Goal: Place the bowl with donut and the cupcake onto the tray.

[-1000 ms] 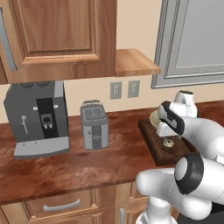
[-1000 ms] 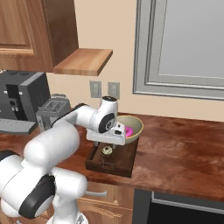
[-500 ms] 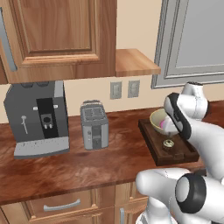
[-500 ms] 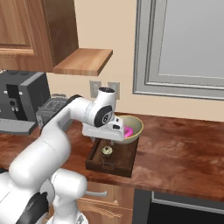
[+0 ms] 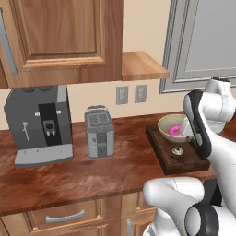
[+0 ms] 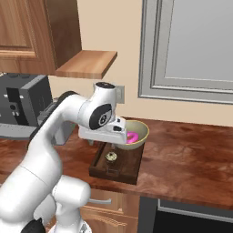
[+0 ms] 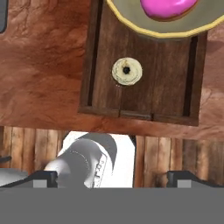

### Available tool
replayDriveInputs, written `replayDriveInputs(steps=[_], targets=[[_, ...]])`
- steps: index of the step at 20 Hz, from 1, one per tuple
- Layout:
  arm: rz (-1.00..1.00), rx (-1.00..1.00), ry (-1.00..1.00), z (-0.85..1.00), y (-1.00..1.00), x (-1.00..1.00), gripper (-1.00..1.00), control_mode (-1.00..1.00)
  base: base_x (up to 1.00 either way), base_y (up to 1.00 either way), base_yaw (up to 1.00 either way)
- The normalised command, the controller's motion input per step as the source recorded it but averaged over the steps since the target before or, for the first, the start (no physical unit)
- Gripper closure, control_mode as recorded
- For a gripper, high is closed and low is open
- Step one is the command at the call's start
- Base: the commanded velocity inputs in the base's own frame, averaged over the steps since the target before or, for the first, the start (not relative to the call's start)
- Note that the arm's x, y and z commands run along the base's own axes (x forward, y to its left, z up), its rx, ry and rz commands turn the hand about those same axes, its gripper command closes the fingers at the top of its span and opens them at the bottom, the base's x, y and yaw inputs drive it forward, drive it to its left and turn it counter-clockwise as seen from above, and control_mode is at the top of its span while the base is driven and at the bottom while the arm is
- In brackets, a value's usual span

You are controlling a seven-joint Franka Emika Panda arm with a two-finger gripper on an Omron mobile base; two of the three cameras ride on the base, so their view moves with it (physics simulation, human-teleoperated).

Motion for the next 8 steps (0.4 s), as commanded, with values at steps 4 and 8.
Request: replayDriveInputs(steps=[4, 8], targets=[[0.0, 0.0, -0.04, 0.49, 0.01, -0.55, -1.0, -1.0, 0.0, 0.0, 0.0], [0.0, 0.0, -0.03, 0.46, 0.08, -0.46, -1.0, -1.0, 0.0, 0.0, 0.0]])
